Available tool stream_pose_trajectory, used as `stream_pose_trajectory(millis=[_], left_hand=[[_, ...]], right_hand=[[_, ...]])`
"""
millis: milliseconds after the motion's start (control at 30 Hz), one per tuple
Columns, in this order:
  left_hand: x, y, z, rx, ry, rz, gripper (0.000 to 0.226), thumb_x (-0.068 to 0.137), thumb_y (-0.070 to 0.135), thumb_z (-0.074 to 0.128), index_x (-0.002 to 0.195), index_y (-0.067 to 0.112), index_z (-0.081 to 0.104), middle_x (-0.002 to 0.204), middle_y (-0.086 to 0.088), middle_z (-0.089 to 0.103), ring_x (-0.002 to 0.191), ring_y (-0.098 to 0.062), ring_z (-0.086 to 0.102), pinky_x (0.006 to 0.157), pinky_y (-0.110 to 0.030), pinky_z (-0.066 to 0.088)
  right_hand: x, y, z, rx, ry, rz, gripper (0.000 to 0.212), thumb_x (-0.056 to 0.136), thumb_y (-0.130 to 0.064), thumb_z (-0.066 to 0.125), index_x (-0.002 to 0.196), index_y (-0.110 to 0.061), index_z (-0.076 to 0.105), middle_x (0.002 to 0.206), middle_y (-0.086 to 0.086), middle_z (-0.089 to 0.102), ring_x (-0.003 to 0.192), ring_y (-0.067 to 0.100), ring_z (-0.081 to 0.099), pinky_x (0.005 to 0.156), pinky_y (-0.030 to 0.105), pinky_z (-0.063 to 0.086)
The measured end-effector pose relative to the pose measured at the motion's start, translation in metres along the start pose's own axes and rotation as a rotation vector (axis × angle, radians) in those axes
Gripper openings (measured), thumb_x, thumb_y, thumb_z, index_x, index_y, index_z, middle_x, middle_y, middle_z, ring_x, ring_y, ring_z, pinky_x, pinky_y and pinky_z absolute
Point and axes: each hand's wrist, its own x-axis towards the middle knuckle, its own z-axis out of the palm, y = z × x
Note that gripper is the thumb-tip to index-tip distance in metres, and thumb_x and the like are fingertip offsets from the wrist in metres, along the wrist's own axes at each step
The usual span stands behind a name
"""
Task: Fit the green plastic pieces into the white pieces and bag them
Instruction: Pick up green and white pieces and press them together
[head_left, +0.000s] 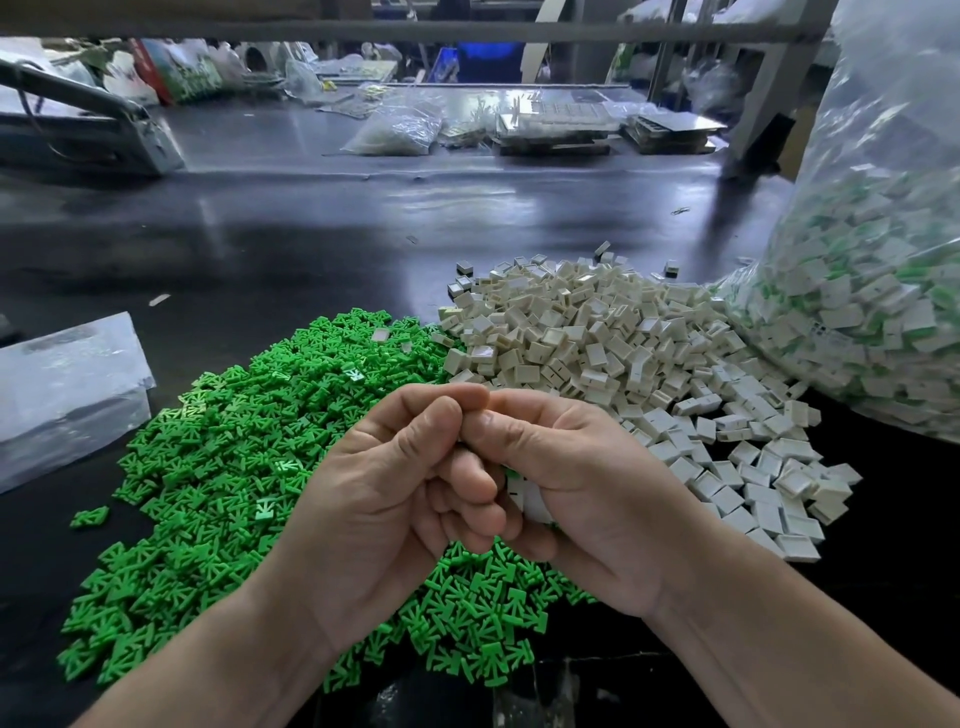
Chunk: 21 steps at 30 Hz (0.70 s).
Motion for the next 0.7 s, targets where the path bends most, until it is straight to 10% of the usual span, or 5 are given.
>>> stream_pose_trajectory(millis=[467,700], left_hand=[[0.002,0.007,-0.002,0.085,0.044,0.023,0.024,0.083,0.015,0.072,0.107,0.014,0.068,0.067,-0.013,0.068,0.052,-0.024,0.066,0.050,-0.029,0.054],[-0.006,0.007,0.003,0.963,0.209,0.313,0.008,0.086,0.023,0.061,0.091,0.028,0.063,0.068,0.000,0.070,0.051,-0.014,0.065,0.049,-0.019,0.051]], right_hand=[[0.005,0.007,0.001,0.122,0.035,-0.029,0.034,0.103,-0.026,0.052,0.071,-0.018,0.059,0.054,0.000,0.054,0.050,0.019,0.049,0.035,0.020,0.027],[0.006,0.011,-0.007,0.146,0.141,0.066,0.015,0.087,-0.025,0.060,0.076,-0.015,0.057,0.064,0.004,0.053,0.044,0.012,0.047,0.035,0.017,0.029]])
